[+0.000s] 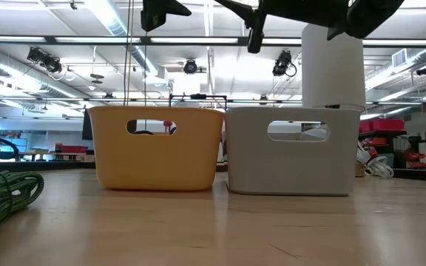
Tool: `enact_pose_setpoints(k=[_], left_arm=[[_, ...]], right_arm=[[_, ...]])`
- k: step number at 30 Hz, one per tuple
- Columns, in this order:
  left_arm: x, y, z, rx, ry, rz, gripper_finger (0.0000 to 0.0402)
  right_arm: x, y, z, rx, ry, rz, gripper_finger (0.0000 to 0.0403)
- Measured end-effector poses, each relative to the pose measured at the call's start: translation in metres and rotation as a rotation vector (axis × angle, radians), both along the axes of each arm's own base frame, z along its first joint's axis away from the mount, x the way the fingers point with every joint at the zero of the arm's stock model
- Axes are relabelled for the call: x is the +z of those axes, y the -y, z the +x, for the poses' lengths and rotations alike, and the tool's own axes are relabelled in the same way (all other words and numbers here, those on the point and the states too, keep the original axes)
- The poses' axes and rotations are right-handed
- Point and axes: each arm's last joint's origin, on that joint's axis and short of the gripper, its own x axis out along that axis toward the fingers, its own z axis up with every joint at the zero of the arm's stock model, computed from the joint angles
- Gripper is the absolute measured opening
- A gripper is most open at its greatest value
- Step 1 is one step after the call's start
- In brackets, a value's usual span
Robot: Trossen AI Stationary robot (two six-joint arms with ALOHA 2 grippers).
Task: Pick & Place USB Port
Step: Put the black green charger cable into the gray bin
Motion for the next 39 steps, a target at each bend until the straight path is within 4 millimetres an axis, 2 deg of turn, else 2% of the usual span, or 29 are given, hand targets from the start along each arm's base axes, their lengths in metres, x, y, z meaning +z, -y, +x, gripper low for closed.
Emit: enact_pose_setpoints(k=[6, 9, 13, 16, 21, 25, 28, 33, 39], left_arm=[[-0.002, 0.009, -0.002, -0.142, -0.025, -0.062, 0.0167], [-0.010, 0.019, -0.007, -0.230, -0.117, -0.126, 0.0167], [-0.020, 0.035, -0.018, -0.262, -0.282, -0.190, 0.0167], [-0.024, 0.050, -0.024, -0.281, -0.360, -0.155, 0.0167], [-0.025, 0.077, -0.029, -0.314, -0.385, -0.099, 0.0167], [-0.033, 0.099, -0.025, -0.334, -0.404, -0.015, 0.0167], [-0.045, 0.118, -0.020, -0.356, -0.440, 0.058, 0.0167], [-0.079, 0.151, -0.004, -0.460, -0.533, 0.145, 0.0167], [-0.116, 0.185, 0.018, -0.652, -0.489, 0.363, 0.0167]], right_arm=[[0.000, 0.000, 0.000, 0.000, 0.000, 0.000, 0.0190], [0.000, 0.000, 0.000, -0.001, 0.000, 0.001, 0.0190], [0.000, 0.000, 0.000, -0.001, 0.000, 0.002, 0.0190], [0.000, 0.000, 0.000, -0.002, 0.001, 0.002, 0.0190], [0.000, 0.000, 0.000, -0.001, 0.000, 0.003, 0.0190], [0.000, 0.000, 0.000, 0.008, 0.000, 0.006, 0.0190], [0.000, 0.000, 0.000, 0.025, -0.002, 0.013, 0.0190], [0.000, -0.001, 0.000, 0.038, 0.002, 0.018, 0.0190], [0.002, -0.001, -0.001, 0.073, 0.012, 0.026, 0.0190]])
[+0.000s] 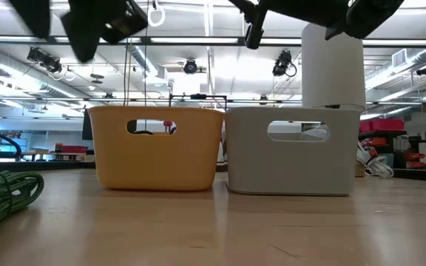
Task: Pick & Place USB Port
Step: Put the black green charger cable into the gray bin
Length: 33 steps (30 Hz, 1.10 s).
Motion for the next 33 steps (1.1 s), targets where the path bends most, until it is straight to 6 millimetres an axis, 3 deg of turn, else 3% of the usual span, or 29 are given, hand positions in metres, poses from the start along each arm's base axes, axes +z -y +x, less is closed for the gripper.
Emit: enact_pose_setpoints(k=[5, 9, 14, 20, 27, 33], left_arm=[[-0.034, 0.019, 0.009, -0.209, -0.028, 0.107, 0.0167], [-0.053, 0.027, 0.017, -0.280, -0.021, 0.131, 0.0167], [-0.065, 0.036, 0.031, -0.321, 0.059, 0.084, 0.0167], [-0.077, 0.043, 0.033, -0.386, 0.020, -0.011, 0.0165], [-0.078, 0.047, 0.031, -0.442, 0.027, -0.009, 0.0128], [-0.094, 0.048, 0.035, -0.432, 0.018, 0.032, 0.0102]], right_arm=[[0.002, -0.002, -0.001, 0.056, 0.022, -0.010, 0.0190], [0.003, -0.003, -0.001, 0.094, 0.027, -0.008, 0.0190], [0.002, -0.003, -0.001, 0.119, 0.025, -0.007, 0.0190], [0.003, -0.003, -0.002, 0.119, 0.032, -0.007, 0.0190], [0.003, -0.003, -0.002, 0.118, 0.032, -0.007, 0.0190], [0.003, -0.003, -0.002, 0.126, 0.035, -0.006, 0.0190]])
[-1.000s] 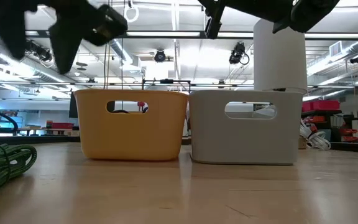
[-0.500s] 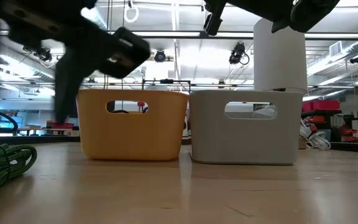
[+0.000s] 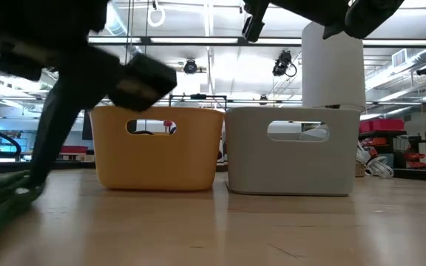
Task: Pick & Place USB Port
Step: Put the black green charger cable into the gray bin
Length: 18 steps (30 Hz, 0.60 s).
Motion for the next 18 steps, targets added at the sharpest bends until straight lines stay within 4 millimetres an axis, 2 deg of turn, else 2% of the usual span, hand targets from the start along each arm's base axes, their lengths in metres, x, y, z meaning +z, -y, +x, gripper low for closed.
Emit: enact_pose_setpoints(k=[3, 11, 13, 16, 18], left_arm=[[-0.010, 0.001, 0.001, 0.003, -0.031, 0.000, 0.0099], [-0.017, 0.003, 0.004, 0.006, -0.037, -0.016, 0.0096], [-0.017, 0.004, 0.004, 0.008, -0.039, -0.020, 0.0082], [-0.019, 0.004, 0.003, -0.005, -0.074, -0.056, 0.0029], [-0.020, 0.005, 0.002, 0.007, -0.128, -0.099, 0.0013]], right_arm=[[0.001, 0.000, 0.000, 0.008, 0.007, 0.003, 0.0190], [0.002, 0.000, -0.001, 0.014, 0.017, 0.002, 0.0190], [0.001, 0.000, -0.001, 0.018, 0.015, 0.000, 0.0190], [0.001, -0.001, -0.001, 0.019, 0.015, -0.001, 0.0190], [0.001, -0.001, -0.001, 0.020, 0.015, -0.001, 0.0190]])
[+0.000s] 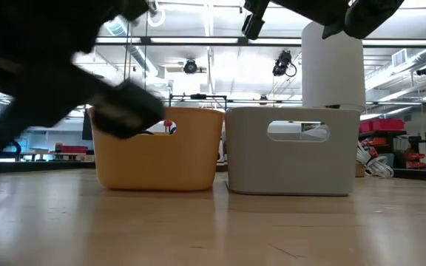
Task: Pick & Place USB Port
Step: Put the black green charger cable into the gray bin
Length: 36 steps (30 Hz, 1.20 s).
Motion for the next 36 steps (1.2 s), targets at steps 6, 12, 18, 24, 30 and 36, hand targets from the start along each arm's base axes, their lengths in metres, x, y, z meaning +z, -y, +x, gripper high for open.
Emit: enact_pose_setpoints(k=[6, 12, 18, 24, 30, 36], left_arm=[[0.011, 0.002, -0.004, 0.044, -0.146, -0.013, 0.0002], [0.052, -0.005, 0.005, 0.067, -0.153, 0.016, 0.0001], [0.091, -0.017, 0.008, 0.114, -0.217, 0.055, 0.0001], [0.144, -0.026, 0.017, 0.186, -0.203, 0.017, 0.0000], [0.205, -0.047, 0.013, 0.319, -0.131, 0.025, 0.0000], [0.269, -0.080, -0.006, 0.462, 0.122, -0.041, 0.0000]], right_arm=[[0.000, 0.000, 0.000, 0.000, 0.000, 0.000, 0.0190], [0.000, 0.000, 0.000, 0.004, -0.001, -0.013, 0.0190], [0.000, -0.001, 0.000, 0.018, 0.008, -0.030, 0.0190], [-0.001, -0.001, 0.000, 0.024, 0.001, -0.037, 0.0190], [-0.001, -0.001, 0.000, 0.015, 0.004, -0.040, 0.0190], [-0.001, -0.001, 0.000, 0.013, 0.005, -0.041, 0.0190]])
